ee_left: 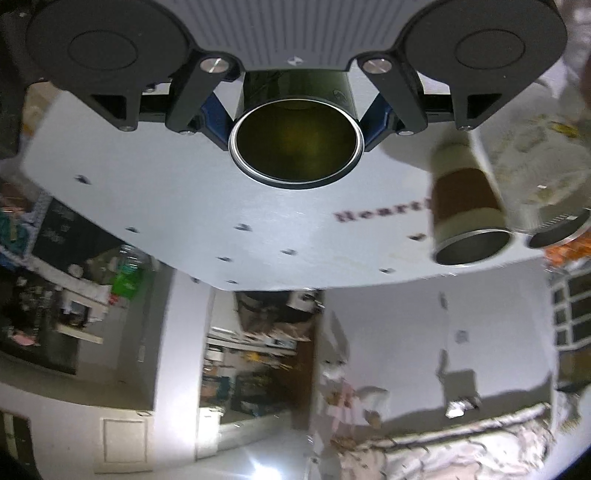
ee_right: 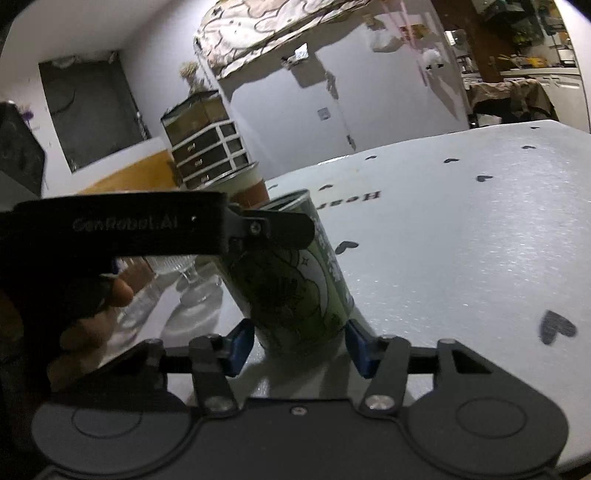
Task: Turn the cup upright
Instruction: 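Rotate the tin open end up with the left gripper while the right gripper releases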
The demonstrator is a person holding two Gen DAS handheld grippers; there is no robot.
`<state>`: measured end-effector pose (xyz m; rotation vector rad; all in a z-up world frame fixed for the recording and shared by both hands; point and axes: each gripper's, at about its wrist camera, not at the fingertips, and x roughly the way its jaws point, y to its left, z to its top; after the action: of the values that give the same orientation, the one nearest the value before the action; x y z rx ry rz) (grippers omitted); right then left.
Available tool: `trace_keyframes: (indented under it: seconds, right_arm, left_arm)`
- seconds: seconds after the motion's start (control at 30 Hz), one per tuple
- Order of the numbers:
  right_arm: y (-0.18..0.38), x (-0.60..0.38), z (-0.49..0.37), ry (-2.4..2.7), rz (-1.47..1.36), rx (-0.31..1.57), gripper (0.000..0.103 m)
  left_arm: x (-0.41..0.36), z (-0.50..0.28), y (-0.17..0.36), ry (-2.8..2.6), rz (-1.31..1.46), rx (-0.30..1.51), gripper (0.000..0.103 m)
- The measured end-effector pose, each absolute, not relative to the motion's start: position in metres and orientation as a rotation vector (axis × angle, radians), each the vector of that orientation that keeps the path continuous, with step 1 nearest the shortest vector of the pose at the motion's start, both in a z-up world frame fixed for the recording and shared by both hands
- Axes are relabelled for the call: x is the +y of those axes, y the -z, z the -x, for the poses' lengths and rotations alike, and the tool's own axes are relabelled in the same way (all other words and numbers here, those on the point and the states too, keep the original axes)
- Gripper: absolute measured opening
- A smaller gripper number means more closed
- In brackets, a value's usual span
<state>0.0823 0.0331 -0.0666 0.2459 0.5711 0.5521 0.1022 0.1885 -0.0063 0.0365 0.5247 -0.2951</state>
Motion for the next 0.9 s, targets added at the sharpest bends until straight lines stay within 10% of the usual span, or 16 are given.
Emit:
trace_keyframes:
  seconds: [0.9]
  right_arm:
    - [0.066, 0.068, -0.095, -0.504, -0.145, 0.529, 0.046]
  left_arm:
    - [0.195, -0.129, 0.023, 0.109, -0.119, 0.398, 0.080]
